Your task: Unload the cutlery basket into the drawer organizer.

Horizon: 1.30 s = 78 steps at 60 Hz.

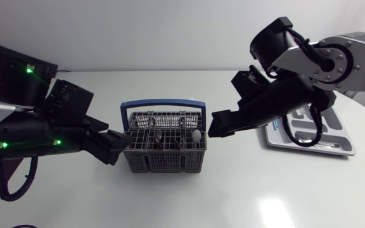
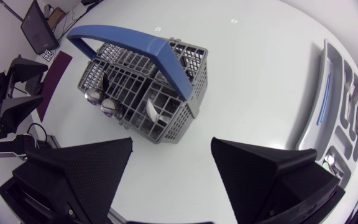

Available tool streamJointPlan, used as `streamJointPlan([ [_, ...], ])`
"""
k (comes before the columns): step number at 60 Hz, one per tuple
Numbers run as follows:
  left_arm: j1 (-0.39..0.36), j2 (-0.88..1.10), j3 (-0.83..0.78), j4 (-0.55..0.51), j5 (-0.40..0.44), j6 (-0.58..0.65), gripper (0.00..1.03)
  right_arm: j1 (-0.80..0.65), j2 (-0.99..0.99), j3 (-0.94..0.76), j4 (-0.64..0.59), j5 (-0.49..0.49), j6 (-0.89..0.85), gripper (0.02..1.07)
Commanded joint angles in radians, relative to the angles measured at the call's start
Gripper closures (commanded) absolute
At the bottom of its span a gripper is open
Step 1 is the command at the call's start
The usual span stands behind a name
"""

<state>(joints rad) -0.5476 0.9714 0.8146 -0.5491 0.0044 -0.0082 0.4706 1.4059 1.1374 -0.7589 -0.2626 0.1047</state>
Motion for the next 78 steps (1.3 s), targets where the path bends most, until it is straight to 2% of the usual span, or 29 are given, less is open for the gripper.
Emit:
streamJointPlan([
  [1, -0.006, 0.026, 0.024, 0.008, 0.02, -0.021, 0.11, 0.008, 0.041, 0.028, 0.006, -0.012, 0.009, 0.27],
  [5, -0.006, 0.026, 0.017, 0.015, 0.032, -0.015, 0.11, 0.011, 0.059, 0.033, 0.013, -0.026, 0.01, 0.31],
  [12, -0.011, 0.024, 0.008, 0.028, 0.035, -0.004, 0.11, 0.025, 0.079, 0.042, 0.035, -0.029, 0.016, 0.47],
  [17, -0.008, 0.026, 0.005, 0.035, 0.049, -0.003, 0.11, 0.036, 0.09, 0.056, 0.038, -0.029, 0.018, 0.48],
  [20, -0.006, 0.024, -0.003, 0.048, 0.06, -0.001, 0.11, 0.045, 0.102, 0.061, 0.043, -0.029, 0.02, 0.54],
  [29, -0.012, 0.027, -0.014, 0.066, 0.062, -0.003, 0.11, 0.06, 0.131, 0.062, 0.061, -0.027, 0.026, 0.54],
  [34, -0.015, 0.027, -0.014, 0.066, 0.062, -0.001, 0.11, 0.074, 0.143, 0.064, 0.07, -0.026, 0.026, 0.63],
  [52, -0.021, 0.026, -0.035, 0.083, 0.066, 0.001, 0.12, 0.092, 0.205, 0.076, 0.113, -0.015, 0.029, 0.63],
  [61, -0.023, 0.024, -0.037, 0.086, 0.066, 0.001, 0.12, 0.1, 0.231, 0.073, 0.151, 0.008, 0.029, 0.72],
  [67, -0.026, 0.023, -0.038, 0.086, 0.066, 0.001, 0.12, 0.105, 0.243, 0.067, 0.168, 0.016, 0.027, 0.83],
  [75, -0.026, 0.021, -0.043, 0.087, 0.066, 0.001, 0.12, 0.114, 0.234, 0.062, 0.173, 0.04, 0.026, 0.88],
  [78, -0.026, 0.02, -0.045, 0.087, 0.068, 0.001, 0.12, 0.114, 0.231, 0.058, 0.176, 0.042, 0.026, 0.92],
])
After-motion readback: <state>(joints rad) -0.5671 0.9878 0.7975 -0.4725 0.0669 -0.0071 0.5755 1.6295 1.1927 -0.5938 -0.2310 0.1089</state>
